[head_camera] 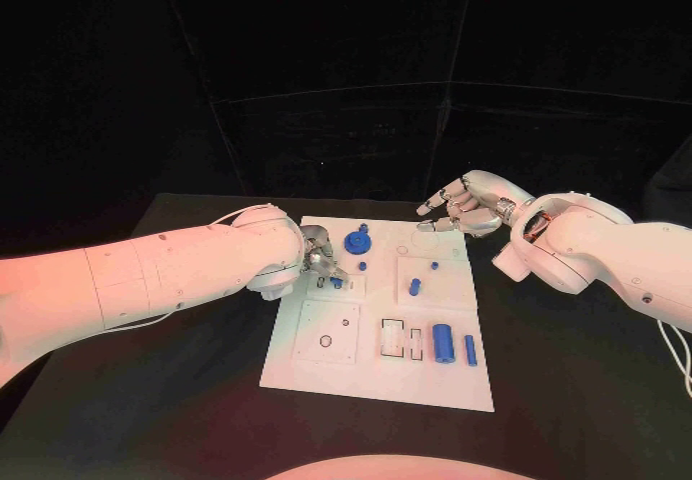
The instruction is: Assemble the parts on the task board
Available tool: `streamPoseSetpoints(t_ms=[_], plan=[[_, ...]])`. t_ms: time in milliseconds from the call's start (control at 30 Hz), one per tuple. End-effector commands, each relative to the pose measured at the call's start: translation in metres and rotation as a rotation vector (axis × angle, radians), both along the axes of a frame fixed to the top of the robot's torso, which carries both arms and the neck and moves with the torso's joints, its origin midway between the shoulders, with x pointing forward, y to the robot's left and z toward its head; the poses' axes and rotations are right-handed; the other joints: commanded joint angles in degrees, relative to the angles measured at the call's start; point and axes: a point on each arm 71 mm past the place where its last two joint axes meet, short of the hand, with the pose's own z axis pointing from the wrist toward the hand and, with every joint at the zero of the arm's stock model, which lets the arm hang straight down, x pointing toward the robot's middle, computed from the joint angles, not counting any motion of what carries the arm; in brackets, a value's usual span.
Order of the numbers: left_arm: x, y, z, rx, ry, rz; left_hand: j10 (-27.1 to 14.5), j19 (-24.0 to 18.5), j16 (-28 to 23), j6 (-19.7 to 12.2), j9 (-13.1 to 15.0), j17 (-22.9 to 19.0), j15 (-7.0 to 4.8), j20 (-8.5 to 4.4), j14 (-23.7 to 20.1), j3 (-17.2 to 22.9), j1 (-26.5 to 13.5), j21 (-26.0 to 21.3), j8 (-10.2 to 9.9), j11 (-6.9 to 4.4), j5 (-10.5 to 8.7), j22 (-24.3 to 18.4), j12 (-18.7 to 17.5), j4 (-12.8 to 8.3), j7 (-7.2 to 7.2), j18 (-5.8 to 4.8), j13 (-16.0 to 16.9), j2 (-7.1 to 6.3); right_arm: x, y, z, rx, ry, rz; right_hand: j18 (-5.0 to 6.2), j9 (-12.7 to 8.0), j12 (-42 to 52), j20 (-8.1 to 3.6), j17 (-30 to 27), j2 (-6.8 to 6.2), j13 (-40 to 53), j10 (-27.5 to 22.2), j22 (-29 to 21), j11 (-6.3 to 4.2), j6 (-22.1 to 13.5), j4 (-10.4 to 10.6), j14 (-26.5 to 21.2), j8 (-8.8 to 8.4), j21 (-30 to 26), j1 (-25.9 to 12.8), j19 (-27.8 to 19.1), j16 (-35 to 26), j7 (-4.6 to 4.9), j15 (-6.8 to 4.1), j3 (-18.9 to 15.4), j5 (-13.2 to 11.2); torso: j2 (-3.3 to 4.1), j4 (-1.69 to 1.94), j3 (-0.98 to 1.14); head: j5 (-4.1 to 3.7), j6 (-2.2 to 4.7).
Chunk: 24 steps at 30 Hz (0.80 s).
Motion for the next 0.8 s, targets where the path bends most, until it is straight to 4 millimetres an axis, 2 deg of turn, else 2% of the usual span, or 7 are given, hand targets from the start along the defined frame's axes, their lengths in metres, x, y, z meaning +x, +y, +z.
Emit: streamPoseSetpoints(t_ms=[33, 100, 233, 467, 800], plan=[[-0.0018, 0.0011, -0.0026, 0.030, 0.019, -0.008, 0.54, 0.86, 0.18, 0.12, 0.09, 15.09, -0.02, 0.05, 5.95, 9.58, -0.15, 0.27, 0.28, -0.14, 0.20, 1.98, 0.41, -9.31, -0.09, -0.67, 0.12, 0.28, -0.0003, 0.0014, 0.0013, 0.002, -0.001, 0.016, 1.18, -0.07, -0.21, -0.10, 4.78, 0.36, -0.03, -0.06, 1.40, -0.27, 0.47, -0.03, 3.70, 0.33, -0.35, -0.11, -0.19, -0.19, -0.01, -0.47, -0.33, 0.27, 0.01, 0.04, 0.00, 0.01, -0.08], [-0.0021, 0.0012, -0.0027, 0.032, 0.022, -0.009, 0.67, 0.89, 0.18, 0.16, 0.15, 15.09, -0.02, 0.04, 5.95, 9.92, -0.25, 0.32, 0.38, -0.17, 0.47, 2.08, 0.56, -9.55, -0.09, -0.69, 0.28, 0.10, -0.0003, 0.0014, 0.0012, 0.001, 0.000, 0.017, 1.18, -0.07, -0.21, -0.10, 4.78, 0.36, -0.03, -0.06, 1.40, -0.27, 0.47, -0.03, 3.70, 0.33, -0.35, -0.11, -0.19, -0.19, -0.01, -0.47, -0.33, 0.27, 0.01, 0.04, 0.01, 0.11, -0.11], [-0.0022, 0.0019, -0.0028, 0.035, 0.023, -0.007, 0.75, 0.92, 0.18, 0.24, 0.35, 15.09, -0.02, 0.03, 5.95, 10.93, -0.88, 0.35, 0.70, -0.15, 2.78, 2.18, 0.55, -10.01, -0.06, -0.70, 0.22, -0.41, -0.0003, 0.0009, 0.0011, 0.001, 0.001, 0.016, 1.18, -0.07, -0.21, -0.10, 4.78, 0.36, -0.03, -0.06, 1.40, -0.27, 0.47, -0.03, 3.70, 0.33, -0.35, -0.11, -0.19, -0.19, -0.01, -0.47, -0.33, 0.27, -0.02, 0.05, 0.01, 0.16, -0.15], [-0.0025, 0.0025, -0.0031, 0.039, 0.028, -0.008, 0.82, 0.93, 0.18, 0.25, 0.38, 15.09, -0.02, 0.03, 5.95, 11.06, -1.03, 0.37, 0.75, -0.15, 2.98, 2.21, 0.64, -10.08, -0.07, -0.70, 0.31, -0.51, -0.0003, 0.0007, 0.0009, 0.000, 0.003, 0.017, 1.18, -0.07, -0.21, -0.10, 4.78, 0.36, -0.03, -0.06, 1.40, -0.27, 0.47, -0.03, 3.70, 0.33, -0.35, -0.11, -0.19, -0.19, -0.01, -0.47, -0.33, 0.27, -0.01, -0.02, 0.02, 0.13, -0.33], [-0.0029, 0.0027, -0.0033, 0.042, 0.033, -0.012, 1.16, 0.94, 0.18, 0.47, 0.49, 15.09, -0.02, 0.02, 5.95, 11.21, -1.60, 0.38, 0.97, -0.18, 3.26, 2.25, 1.04, -10.06, -0.14, -0.71, 0.73, -0.72, -0.0003, 0.0009, 0.0008, -0.001, 0.004, 0.019, 1.18, -0.07, -0.23, -0.11, 4.76, 0.37, -0.06, -0.07, 1.42, -0.27, 0.50, 0.03, 3.70, 0.37, -0.35, -0.23, -0.18, -0.21, -0.02, -0.47, -0.44, 0.32, -0.01, 0.05, 0.02, 0.13, -0.43]])
